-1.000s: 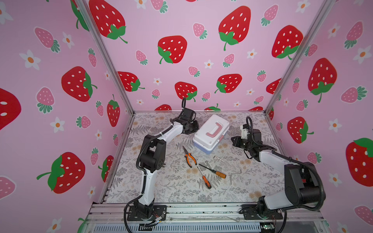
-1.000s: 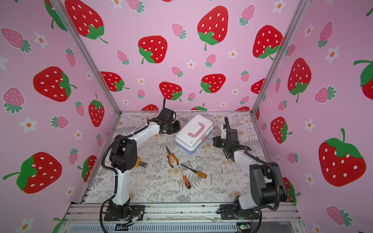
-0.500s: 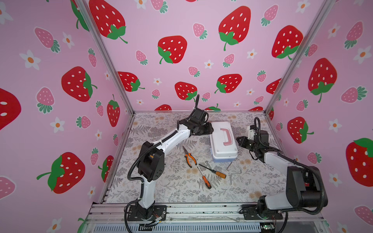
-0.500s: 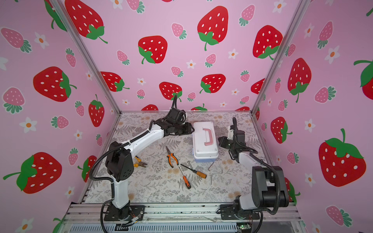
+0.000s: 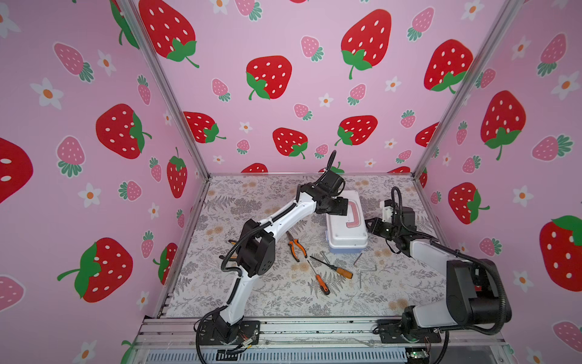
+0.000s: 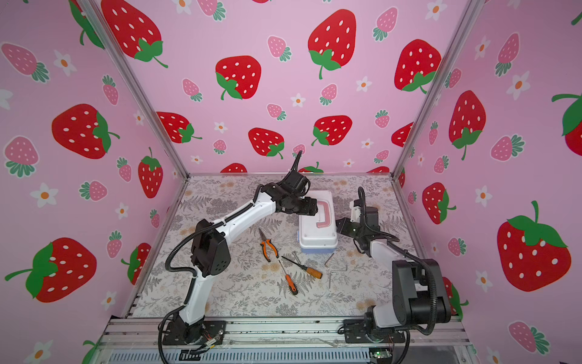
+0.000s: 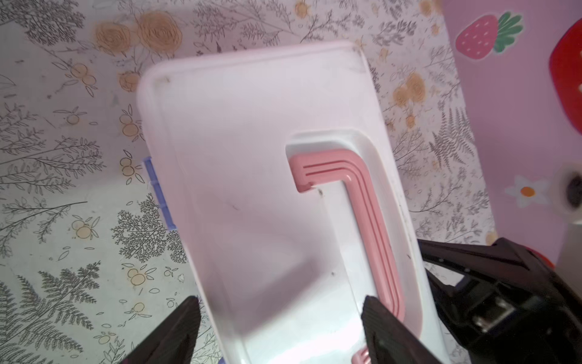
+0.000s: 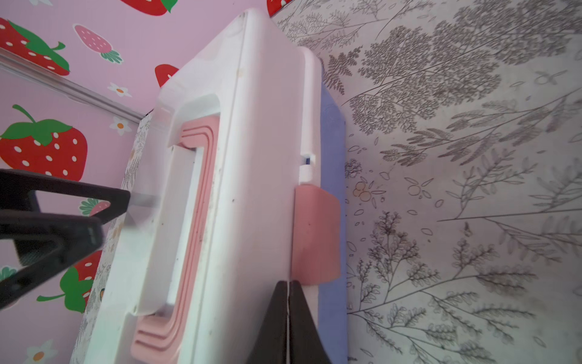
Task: Pack the tool kit
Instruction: 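Grip the box lid edge with the left gripper while the right closes on the latch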
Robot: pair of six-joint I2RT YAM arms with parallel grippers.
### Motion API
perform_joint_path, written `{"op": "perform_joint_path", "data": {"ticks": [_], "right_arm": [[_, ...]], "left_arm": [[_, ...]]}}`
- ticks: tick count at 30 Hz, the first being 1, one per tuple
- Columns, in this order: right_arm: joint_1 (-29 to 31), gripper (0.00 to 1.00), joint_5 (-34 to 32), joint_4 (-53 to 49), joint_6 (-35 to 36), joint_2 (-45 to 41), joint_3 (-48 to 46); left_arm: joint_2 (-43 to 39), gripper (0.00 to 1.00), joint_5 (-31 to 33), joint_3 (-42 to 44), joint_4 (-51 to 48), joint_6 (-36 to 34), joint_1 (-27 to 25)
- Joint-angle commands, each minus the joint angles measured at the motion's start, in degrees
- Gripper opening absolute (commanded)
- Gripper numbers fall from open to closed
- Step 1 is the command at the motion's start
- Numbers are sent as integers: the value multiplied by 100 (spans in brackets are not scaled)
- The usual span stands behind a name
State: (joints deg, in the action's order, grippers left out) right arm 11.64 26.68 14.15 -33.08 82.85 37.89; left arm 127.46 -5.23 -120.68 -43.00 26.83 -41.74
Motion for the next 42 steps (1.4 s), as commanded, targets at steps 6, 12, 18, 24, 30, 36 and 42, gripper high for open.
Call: {"op": "perform_joint_path", "data": {"ticks": [6,12,18,24,30,36,42], "right_arm": [[559,8,-155,70,-104,236,105],[429,9,-120,23,-26,74,69],[200,9,341,389,-216,49,-179],[96,12,486,395,-190,-16,-284],[-8,23,548,395,-179,-90,-368],[-225,29,781,486,-177,-177,-434],[-493,33,1047,619,-212,-192,-510]], "left_arm": [[129,85,427,-526,-807,-269,-45],[155,92,566,-568,-960,-382,-53],[168,100,980,-761,-1182,-462,-214],[363,100,1621,-999,-1475,-569,-461],[596,99,1725,-1174,-1595,-582,-574],[674,93,1648,-1164,-1562,-515,-573],[616,80,1154,-1124,-1413,-306,-487]]}}
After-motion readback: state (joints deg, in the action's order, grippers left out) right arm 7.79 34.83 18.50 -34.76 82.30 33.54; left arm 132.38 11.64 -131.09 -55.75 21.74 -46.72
